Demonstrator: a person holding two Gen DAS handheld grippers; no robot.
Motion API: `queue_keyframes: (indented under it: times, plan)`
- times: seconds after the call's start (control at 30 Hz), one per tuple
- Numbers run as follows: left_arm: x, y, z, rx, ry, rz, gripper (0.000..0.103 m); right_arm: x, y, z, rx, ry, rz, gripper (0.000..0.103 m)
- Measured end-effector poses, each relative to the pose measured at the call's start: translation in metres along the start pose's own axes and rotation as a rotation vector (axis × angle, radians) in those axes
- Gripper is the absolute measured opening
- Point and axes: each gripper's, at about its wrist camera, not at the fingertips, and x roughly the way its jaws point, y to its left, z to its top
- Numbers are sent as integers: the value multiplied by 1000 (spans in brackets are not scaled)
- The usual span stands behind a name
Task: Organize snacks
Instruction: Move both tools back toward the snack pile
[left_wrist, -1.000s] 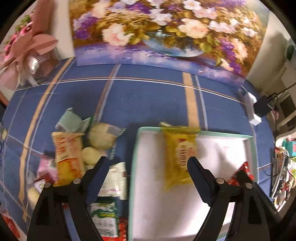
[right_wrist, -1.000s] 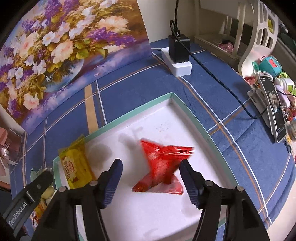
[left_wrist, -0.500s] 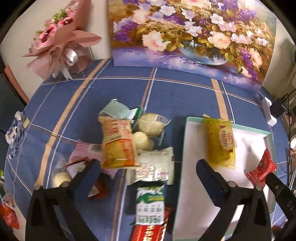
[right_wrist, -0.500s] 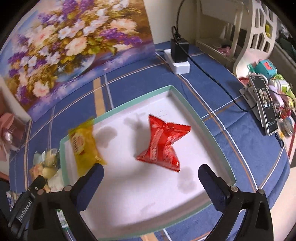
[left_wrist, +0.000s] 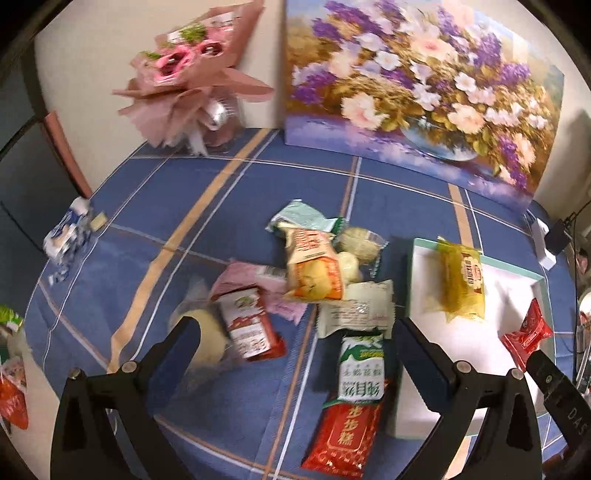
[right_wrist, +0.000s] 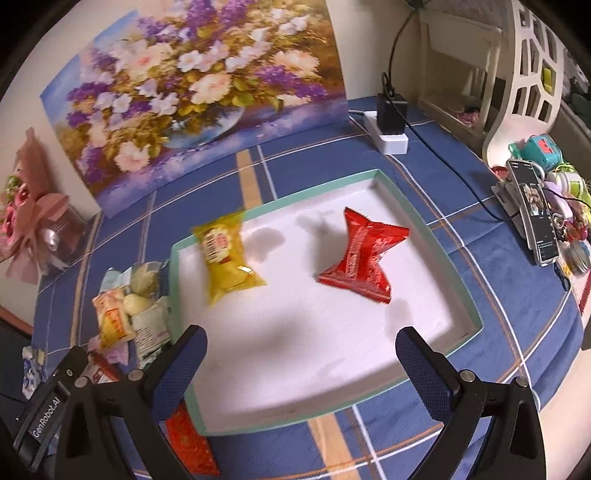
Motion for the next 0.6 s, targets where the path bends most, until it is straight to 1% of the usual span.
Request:
queue_keyframes:
  times: [0.1, 0.17, 0.23, 0.3, 0.37, 0.43, 0.47, 0.6]
  plan:
    - [-2, 9, -3, -24, 25, -14, 103, -6, 5, -8, -21, -6, -13, 103]
    - [-4, 14, -5, -35, 42, -9, 103, -10, 10, -15, -45, -17, -33, 103]
    - [-5, 18, -9, -41, 60, 1, 103, -12, 12, -21, -59, -14, -36, 103]
    - [0, 23, -15, -48, 112, 17, 103, -12, 17, -29, -87, -5, -34, 103]
    - [13, 32, -22, -69, 198, 25, 103, -12, 23, -38, -118, 4, -43, 103]
    - [20, 40, -27, -88, 248, 37, 103, -12, 28, -46, -140, 11, -52, 103]
    - [23, 46, -29, -100, 266, 41, 103, -12, 32, -50, -153, 20, -53, 103]
    - [27, 58, -35, -133, 292, 30, 103, -6, 45, -63, -192, 67, -27, 103]
